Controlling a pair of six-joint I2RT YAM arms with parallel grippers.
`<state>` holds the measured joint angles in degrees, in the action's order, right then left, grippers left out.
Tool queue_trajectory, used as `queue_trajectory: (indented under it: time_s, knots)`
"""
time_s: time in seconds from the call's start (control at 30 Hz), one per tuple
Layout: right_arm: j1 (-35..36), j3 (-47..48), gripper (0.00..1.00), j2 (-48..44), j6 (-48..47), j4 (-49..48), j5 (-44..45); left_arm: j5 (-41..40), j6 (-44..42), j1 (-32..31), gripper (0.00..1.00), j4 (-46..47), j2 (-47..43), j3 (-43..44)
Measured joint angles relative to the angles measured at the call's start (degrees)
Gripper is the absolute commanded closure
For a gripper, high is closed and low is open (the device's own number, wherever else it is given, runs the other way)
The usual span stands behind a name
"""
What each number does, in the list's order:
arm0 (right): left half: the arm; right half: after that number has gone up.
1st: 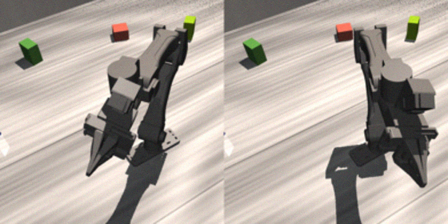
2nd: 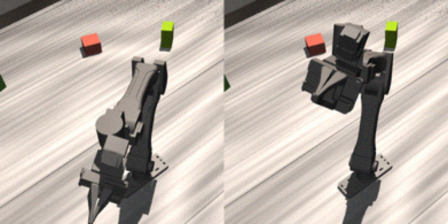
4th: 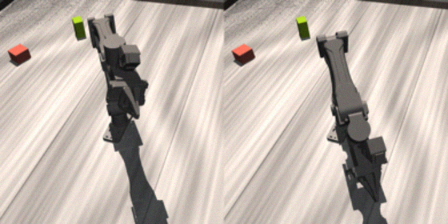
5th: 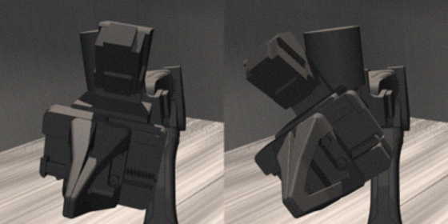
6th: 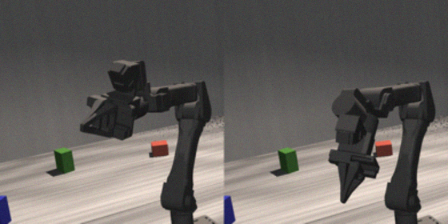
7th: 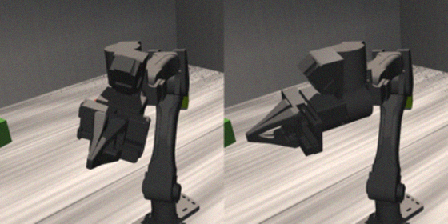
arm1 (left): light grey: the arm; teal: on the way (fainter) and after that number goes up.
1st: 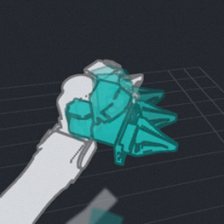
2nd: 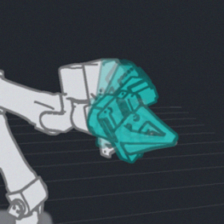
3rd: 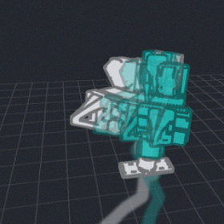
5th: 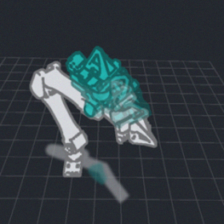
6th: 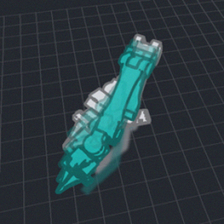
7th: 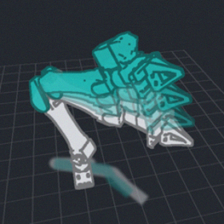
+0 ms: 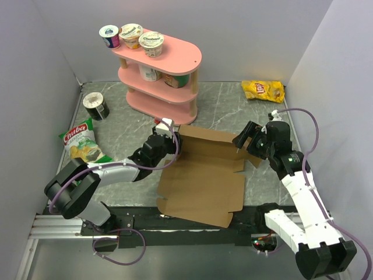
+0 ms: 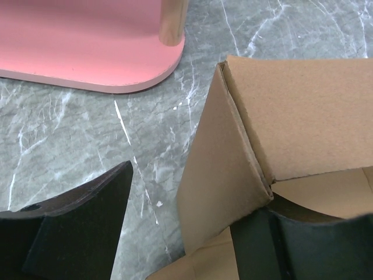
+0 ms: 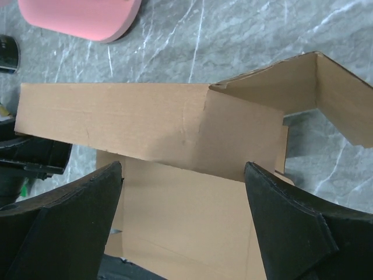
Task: Fold the paper box
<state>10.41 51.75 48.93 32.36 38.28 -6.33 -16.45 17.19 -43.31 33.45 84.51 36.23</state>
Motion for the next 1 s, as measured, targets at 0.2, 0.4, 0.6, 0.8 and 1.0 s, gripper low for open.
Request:
queue_trajectory:
  time_s: [0.2,0.4,0.6,0.8,1.0]
  knots:
    - [-3.21,-2.99,0.10,0.11,0.11,-3.43,-3.89,0.02,-0.22,-0.02,0.40,1.62,0.83,-0.52]
    - [-6.14,-7.26,0.10,0.52,1.29,-8.81,-7.76,0.04,-1.40,-0.17,0.46,2.82,1.53,-0.66]
    - [-8.85,-9.88,0.12,0.92,3.80,-14.84,-11.80,0.04,-2.34,-0.50,0.54,3.58,1.70,-1.36]
    - [-9.79,-11.67,0.19,2.32,7.34,-20.39,-15.80,-0.02,-3.32,-1.14,0.56,4.00,2.67,-1.40]
    - [-9.81,-13.07,0.23,3.78,9.81,-24.41,-17.92,-1.38,-5.11,-1.97,0.63,5.57,4.26,-1.40]
